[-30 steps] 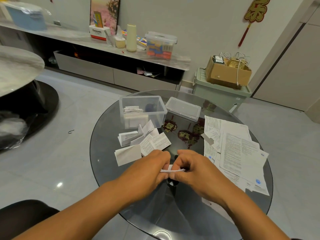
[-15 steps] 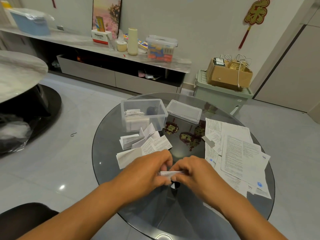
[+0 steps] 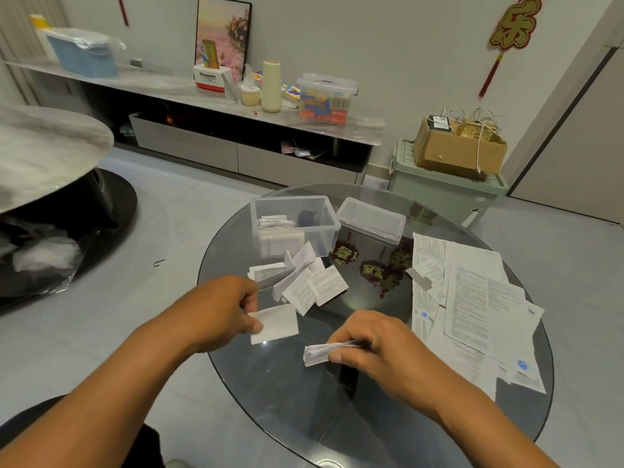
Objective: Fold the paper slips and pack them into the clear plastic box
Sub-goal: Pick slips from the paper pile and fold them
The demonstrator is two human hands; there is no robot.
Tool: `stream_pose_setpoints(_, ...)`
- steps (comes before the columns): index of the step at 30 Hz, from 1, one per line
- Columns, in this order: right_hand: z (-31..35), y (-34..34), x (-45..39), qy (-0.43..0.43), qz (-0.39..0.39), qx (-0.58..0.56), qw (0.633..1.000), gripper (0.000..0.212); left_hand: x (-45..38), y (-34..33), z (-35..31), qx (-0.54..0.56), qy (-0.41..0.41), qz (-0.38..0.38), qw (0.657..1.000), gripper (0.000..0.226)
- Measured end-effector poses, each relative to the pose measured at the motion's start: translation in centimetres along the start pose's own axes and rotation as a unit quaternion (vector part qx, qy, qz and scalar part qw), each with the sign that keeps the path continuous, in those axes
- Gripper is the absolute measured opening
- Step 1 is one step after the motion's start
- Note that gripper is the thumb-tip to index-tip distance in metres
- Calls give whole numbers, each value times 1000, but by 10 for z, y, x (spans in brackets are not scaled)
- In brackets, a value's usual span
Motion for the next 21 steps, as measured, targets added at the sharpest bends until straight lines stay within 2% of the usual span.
stream_pose_setpoints(4,6,-6,-1,14,15,0,1000,14,2,-16,-19,1,-52,32,998,22)
stream_pose_setpoints(9,11,-8,-4,26,-5,52,998,15,-1,-30,-37,35,-122,2,992,21)
stream_pose_setpoints(14,7,-2,-3,8,-57,13,998,6,-3,-25,-45,157,-184,-6,970,24)
stream_pose_setpoints(16,5,1,-1,5,-89,24,996,15,-4,-19,-42,202,-185,-10,962,25)
stream_pose_setpoints(19,1,5,-1,22,-104,81,991,46,-14,-13,-30,195,-160,-86,964,18)
stream_pose_setpoints(20,1,4,-2,28,-94,108,989,45,-17,-12,-27,173,-144,-127,966,13)
stream_pose_setpoints(21,2,3,-5,38,-83,143,985,35,-20,-13,-26,145,-129,-156,968,11)
Point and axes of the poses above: each hand's wrist, its own x-axis away from the middle knuckle, its own y-axis out of the back of the hand, z = x × y, the point moved 3 cm from there along -x, towards the middle knuckle, and after that the axes turned 11 degrees about -y, right-handed, at the moved point
